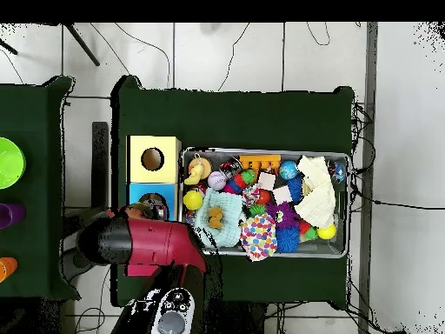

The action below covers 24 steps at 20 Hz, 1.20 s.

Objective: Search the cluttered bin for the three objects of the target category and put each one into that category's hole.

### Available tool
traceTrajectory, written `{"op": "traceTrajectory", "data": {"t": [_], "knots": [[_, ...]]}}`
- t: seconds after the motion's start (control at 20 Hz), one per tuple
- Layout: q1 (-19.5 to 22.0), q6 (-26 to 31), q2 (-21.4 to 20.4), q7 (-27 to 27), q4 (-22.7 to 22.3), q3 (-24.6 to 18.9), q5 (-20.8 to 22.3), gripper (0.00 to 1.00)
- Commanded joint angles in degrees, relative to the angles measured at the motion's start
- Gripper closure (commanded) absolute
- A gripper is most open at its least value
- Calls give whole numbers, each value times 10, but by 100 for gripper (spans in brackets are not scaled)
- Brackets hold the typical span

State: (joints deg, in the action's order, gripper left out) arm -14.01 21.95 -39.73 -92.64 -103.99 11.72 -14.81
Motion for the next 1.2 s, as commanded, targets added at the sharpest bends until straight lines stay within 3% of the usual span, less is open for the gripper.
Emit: {"op": "traceTrajectory", "data": {"t": [0.05, 1.2], "knots": [[6, -40, 12, -140, -48, -37, -18, 100], [6, -46, 16, -141, -39, -43, -25, 100]]}}
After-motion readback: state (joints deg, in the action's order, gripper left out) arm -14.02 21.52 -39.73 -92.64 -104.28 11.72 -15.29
